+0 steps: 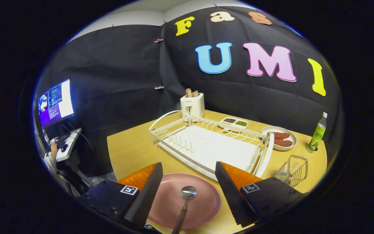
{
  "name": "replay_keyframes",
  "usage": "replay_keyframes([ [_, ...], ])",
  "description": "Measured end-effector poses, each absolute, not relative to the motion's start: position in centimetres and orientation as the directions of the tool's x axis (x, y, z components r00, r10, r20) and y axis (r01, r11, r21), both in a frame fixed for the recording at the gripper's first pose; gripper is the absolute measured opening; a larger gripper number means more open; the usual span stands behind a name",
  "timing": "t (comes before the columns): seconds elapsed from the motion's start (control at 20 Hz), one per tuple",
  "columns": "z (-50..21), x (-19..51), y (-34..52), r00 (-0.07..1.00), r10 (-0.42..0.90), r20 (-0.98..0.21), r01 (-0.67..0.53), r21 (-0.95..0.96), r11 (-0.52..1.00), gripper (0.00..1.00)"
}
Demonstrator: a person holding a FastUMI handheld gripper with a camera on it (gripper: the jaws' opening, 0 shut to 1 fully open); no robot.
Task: Take the plate from the dish rack, then take the spoon from the basket and place it into the plate.
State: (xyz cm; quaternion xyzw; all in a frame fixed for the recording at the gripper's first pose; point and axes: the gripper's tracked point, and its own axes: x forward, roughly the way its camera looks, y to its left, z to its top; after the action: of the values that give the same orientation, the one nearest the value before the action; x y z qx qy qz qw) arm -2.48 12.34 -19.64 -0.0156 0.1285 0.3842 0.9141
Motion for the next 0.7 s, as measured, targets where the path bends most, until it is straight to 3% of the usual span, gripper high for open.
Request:
replay_keyframes([
  [0.7,-7.0,0.1,4.3,0.83,0.55,-0.089,-0.546,0.064,0.835,0.99],
])
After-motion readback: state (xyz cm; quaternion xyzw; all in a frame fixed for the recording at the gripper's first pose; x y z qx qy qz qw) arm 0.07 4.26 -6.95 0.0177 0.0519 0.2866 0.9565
